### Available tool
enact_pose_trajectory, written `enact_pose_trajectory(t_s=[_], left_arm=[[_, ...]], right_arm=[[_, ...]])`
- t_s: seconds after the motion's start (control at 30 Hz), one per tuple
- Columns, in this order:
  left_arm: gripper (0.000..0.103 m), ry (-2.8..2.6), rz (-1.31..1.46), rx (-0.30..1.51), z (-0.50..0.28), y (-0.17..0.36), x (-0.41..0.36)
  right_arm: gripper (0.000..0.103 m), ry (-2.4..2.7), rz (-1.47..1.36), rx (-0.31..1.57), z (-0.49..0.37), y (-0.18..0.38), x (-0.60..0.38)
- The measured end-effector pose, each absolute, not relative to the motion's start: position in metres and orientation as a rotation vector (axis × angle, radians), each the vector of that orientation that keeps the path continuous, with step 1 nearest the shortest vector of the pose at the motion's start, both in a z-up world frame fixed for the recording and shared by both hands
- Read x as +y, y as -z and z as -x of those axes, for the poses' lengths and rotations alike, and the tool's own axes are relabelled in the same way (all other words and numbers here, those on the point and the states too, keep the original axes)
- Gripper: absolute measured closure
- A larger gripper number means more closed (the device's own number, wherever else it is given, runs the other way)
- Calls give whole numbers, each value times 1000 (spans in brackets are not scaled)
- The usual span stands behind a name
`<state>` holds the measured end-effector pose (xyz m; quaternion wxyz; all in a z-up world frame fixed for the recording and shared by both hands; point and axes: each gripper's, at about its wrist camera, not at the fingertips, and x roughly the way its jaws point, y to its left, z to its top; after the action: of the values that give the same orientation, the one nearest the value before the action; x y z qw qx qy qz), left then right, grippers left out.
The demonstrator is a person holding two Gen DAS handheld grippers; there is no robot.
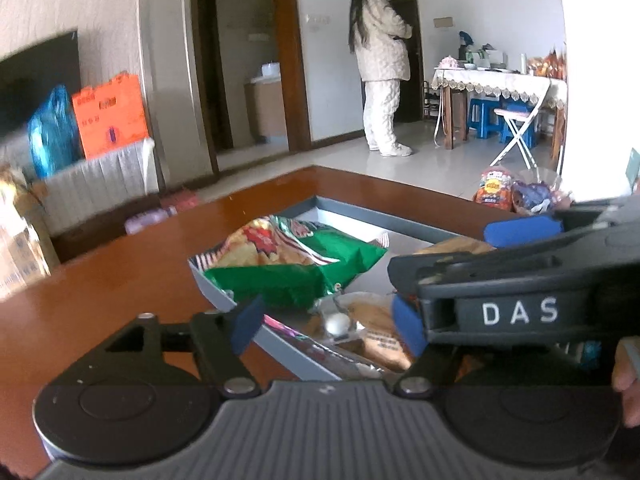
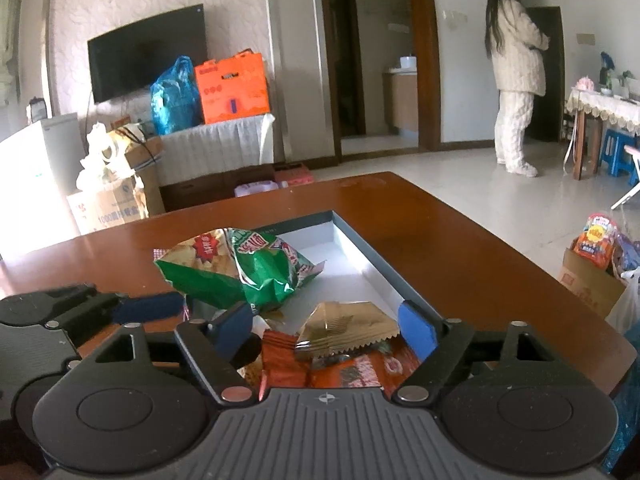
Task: Organize snacks
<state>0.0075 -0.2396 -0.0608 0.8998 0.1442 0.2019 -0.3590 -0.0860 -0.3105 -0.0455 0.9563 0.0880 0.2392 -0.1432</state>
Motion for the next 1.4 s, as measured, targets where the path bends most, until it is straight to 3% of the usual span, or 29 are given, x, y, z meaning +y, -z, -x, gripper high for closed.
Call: enact_pose_trajectory(t_s=[0.57, 0.9, 1.4], left_arm=[[26, 733, -250, 396, 44, 33, -167], [26, 480, -155, 486, 71, 18, -92], [26, 117, -47, 501, 96, 1, 8]], right_arm=[[9, 365, -179, 406, 143, 18, -282], [4, 208, -128, 400, 178, 10, -228], [3, -120, -101, 560, 165, 31, -138]])
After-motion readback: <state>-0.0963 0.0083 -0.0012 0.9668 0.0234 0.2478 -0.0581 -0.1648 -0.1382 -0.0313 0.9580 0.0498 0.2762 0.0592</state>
